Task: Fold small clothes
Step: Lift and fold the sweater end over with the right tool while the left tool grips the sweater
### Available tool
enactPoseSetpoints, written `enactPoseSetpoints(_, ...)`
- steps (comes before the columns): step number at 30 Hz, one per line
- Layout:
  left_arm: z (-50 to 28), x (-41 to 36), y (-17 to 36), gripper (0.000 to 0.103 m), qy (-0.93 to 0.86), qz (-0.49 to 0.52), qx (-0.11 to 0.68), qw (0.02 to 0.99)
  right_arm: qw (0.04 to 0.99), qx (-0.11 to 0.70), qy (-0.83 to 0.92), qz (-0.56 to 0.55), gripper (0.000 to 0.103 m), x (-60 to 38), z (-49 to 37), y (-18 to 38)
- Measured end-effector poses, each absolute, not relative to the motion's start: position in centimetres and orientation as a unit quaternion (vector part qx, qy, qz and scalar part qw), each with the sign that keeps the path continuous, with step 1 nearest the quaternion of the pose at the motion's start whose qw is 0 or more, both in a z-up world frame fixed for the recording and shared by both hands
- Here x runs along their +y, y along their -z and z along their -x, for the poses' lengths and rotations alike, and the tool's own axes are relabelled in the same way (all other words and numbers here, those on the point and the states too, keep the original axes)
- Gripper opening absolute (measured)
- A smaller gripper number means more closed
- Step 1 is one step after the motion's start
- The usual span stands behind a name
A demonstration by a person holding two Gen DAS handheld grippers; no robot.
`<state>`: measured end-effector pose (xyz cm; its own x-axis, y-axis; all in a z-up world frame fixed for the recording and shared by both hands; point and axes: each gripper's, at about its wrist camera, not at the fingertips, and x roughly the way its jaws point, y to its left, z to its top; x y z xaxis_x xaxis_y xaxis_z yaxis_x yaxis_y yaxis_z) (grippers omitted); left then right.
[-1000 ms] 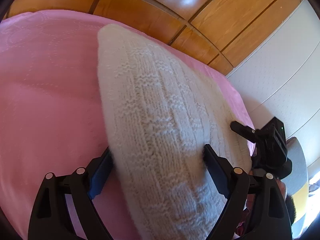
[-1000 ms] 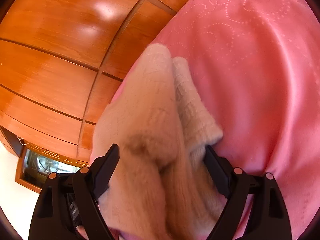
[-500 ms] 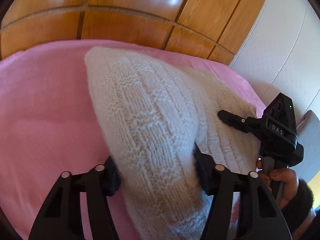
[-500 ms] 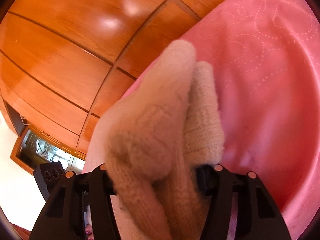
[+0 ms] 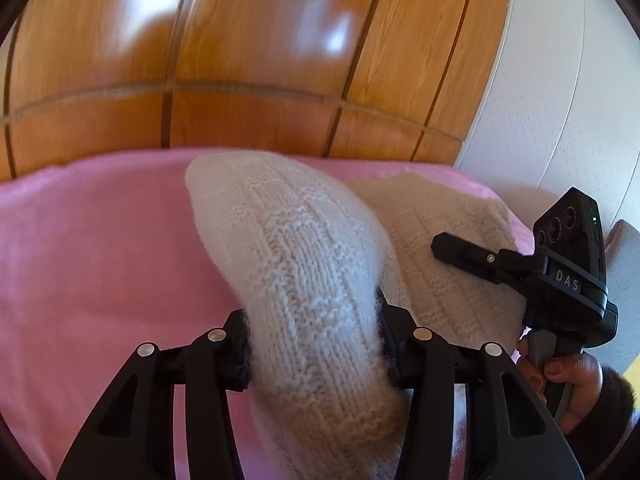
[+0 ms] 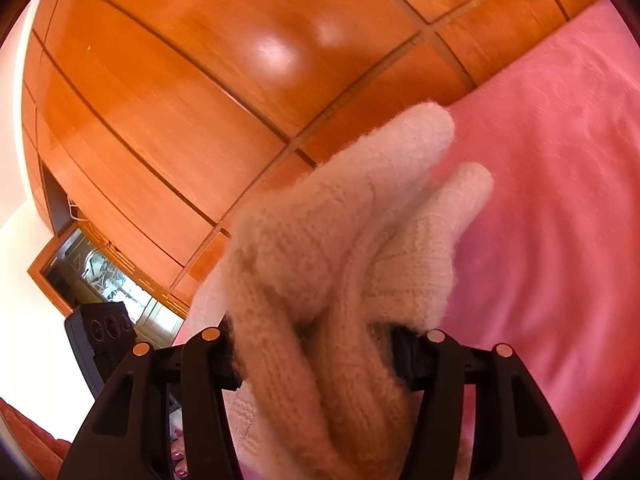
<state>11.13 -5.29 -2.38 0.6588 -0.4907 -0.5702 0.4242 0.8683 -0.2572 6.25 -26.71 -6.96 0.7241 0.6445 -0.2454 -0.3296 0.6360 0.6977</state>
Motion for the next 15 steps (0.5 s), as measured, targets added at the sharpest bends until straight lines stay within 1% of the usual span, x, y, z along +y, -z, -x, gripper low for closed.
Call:
enactPoseSetpoints(6, -12.0, -3.9, 1.0, 0.047, 0.218, 0.027, 0.284, 0.933, 0.870, 0.238, -0.304, -0.306, 0.055, -24.6, -8.5, 5.9)
enactPoseSetpoints(15, -17.3, -2.5, 1.0, 0.047, 0.164, 0.022, 0.252, 0.954, 0.900, 0.215, -0.315, -0.210, 0.055, -20.4, -14.0, 3.8)
